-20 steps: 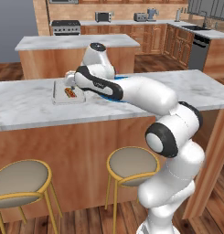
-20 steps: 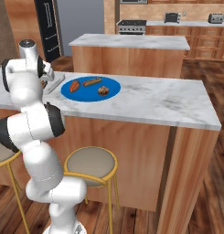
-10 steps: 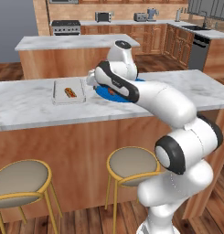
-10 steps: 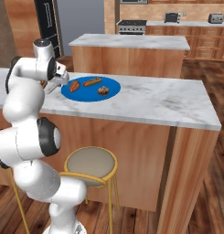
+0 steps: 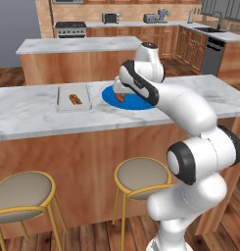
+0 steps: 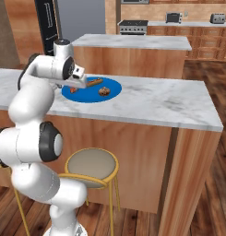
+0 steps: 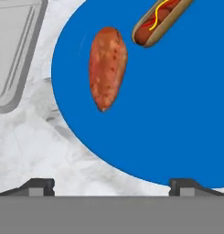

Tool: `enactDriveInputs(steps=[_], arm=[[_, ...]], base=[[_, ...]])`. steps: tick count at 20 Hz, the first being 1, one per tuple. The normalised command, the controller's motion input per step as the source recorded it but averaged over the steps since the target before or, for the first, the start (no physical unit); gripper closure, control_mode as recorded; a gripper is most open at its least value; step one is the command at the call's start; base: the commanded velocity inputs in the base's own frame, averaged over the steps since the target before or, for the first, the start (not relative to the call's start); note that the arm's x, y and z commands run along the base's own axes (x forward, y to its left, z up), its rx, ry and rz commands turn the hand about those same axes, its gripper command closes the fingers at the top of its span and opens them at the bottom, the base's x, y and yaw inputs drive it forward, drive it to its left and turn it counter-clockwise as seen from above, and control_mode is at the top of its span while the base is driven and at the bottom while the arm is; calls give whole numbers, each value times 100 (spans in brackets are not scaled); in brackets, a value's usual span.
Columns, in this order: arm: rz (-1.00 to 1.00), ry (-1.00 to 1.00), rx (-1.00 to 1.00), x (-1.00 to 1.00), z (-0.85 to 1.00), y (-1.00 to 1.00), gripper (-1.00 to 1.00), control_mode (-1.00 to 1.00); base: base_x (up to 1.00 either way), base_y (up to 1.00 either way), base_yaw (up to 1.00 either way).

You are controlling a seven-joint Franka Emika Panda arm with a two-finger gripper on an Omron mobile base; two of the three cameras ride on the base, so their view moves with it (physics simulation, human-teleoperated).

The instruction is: Place one cooked food and one vegetable from the large plate to each tupperware container.

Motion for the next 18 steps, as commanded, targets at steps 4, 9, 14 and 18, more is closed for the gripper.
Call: enactDriveInputs(steps=[4, 9, 14, 18], arm=[[2, 18, -6, 8, 0, -83, -100, -100], [1, 9, -5, 4, -4, -72, -100, -100], [0, -1, -1, -3, -15, -53, -100, -100], [0, -2, -2, -1, -6, -36, -100, -100]], base=[[0, 0, 0], [0, 0, 0], [0, 0, 0], [0, 0, 0]])
